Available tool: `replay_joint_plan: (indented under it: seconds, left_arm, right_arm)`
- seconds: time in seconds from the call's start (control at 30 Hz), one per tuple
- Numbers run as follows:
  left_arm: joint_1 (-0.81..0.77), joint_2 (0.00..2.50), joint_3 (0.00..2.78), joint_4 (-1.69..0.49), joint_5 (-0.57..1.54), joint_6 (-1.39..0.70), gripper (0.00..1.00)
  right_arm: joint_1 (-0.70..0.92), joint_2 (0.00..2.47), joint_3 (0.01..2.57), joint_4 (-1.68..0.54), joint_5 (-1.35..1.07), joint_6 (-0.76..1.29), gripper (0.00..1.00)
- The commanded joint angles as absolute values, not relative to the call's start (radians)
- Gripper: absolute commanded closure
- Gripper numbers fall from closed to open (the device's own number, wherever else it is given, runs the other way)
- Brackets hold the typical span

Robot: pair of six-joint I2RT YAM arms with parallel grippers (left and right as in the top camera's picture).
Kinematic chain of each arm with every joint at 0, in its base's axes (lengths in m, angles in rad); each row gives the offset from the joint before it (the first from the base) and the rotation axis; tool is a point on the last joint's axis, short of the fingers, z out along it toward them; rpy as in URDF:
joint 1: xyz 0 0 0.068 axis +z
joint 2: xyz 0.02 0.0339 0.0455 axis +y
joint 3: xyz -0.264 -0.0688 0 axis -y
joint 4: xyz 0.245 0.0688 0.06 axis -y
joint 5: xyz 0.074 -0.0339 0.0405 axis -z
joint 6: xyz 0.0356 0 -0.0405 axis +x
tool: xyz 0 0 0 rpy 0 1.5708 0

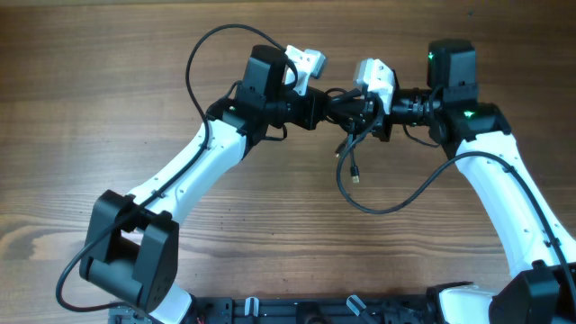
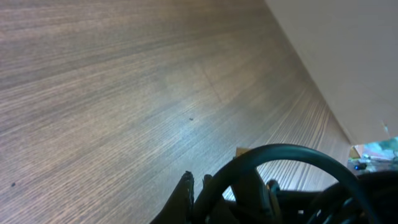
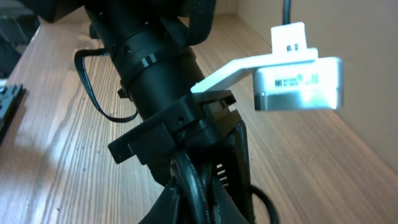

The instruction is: Untangle cables

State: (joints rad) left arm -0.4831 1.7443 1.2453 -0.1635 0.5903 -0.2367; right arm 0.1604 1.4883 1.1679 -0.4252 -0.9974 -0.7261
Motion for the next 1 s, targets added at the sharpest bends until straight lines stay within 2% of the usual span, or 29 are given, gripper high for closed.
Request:
replay_joint_plan:
  seconds: [0.0, 0.13, 0.3, 0.43, 0.57, 0.63, 0.7, 0.8, 0.97]
  left_arm:
    - [-0.450, 1.758, 1.248, -0.152, 0.522, -0.354, 0.96]
    - [-0.363, 1.758, 1.248, -0.200, 0.522, -0.356, 0.96]
    - [-0.271, 1.753, 1.249, -0.192, 0.561, -0.356, 0.96]
    - [-0.224, 1.750, 1.249, -0.104, 0.771, -0.356, 0.96]
    - [-0.213, 1.750, 1.249, 0.091, 1.099, -0.356, 0.96]
    - [-0.213, 1.750, 1.249, 0.170, 1.190, -0.364, 0.96]
    - [-0.213, 1.750, 1.249, 0.154, 1.182, -0.393, 0.96]
    - [-0.213, 1.750, 1.249, 0.022, 1.065, -0.402, 0.96]
    - [-0.214, 1.750, 1.249, -0.274, 0.678, -0.455, 0.96]
  right_arm:
    - [0.195, 1.477, 1.184, -0.418, -0.950, -0.488, 0.96]
    - [0.144, 1.477, 1.184, -0.389, -0.669, -0.085, 0.96]
    - [-0.013, 1.478, 1.184, -0.420, -0.464, 0.382, 0.96]
    - [-0.086, 1.478, 1.184, -0.444, -0.463, 0.411, 0.96]
    - [-0.092, 1.495, 1.184, -0.519, -0.373, 0.479, 0.96]
    - [-0.092, 1.510, 1.184, -0.538, -0.374, 0.482, 0.96]
    - [-0.092, 1.515, 1.183, -0.541, -0.374, 0.499, 0.96]
    - [-0.092, 1.515, 1.184, -0.541, -0.377, 0.501, 0.96]
    - [-0.087, 1.515, 1.184, -0.590, -0.397, 0.498, 0.96]
